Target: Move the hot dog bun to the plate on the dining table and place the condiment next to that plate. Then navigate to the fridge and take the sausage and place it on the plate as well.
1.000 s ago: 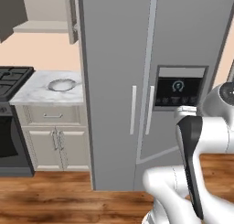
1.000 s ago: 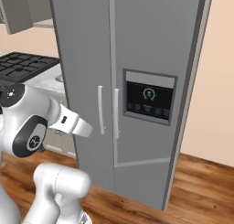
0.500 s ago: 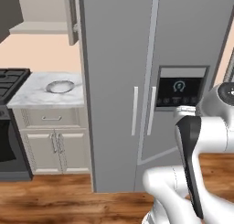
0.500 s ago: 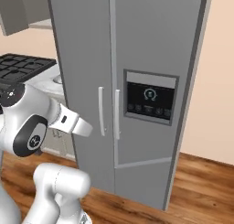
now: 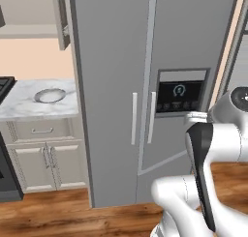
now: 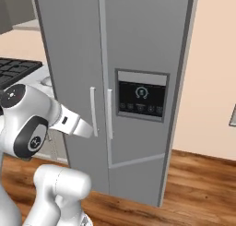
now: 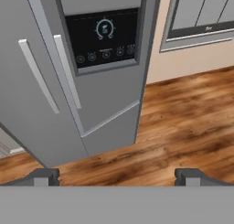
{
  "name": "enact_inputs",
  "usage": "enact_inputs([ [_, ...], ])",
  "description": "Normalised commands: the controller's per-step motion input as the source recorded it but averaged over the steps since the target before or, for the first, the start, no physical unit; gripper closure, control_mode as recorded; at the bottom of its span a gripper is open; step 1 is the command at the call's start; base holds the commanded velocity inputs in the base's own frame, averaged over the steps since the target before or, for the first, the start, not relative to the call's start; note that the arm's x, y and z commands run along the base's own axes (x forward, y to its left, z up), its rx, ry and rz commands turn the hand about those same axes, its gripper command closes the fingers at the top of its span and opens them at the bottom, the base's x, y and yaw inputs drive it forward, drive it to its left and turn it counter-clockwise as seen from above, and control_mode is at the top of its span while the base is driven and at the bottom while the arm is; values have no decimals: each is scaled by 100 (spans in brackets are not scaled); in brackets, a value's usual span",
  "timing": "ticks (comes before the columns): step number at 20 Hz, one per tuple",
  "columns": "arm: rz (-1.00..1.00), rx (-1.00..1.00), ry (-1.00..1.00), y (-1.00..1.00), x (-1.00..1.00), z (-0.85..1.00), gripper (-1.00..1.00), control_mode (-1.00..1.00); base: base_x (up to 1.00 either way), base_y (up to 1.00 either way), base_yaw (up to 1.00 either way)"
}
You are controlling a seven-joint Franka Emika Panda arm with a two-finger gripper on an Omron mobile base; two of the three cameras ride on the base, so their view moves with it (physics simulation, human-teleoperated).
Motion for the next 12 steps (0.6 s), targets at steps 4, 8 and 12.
enact_inputs([
  [4, 0, 0, 0, 0, 0, 0, -100, 100, -8, 5, 3],
  [8, 0, 0, 0, 0, 0, 0, -100, 100, -48, 20, 11],
  [12, 0, 0, 0, 0, 0, 0, -100, 100, -27, 45, -2],
])
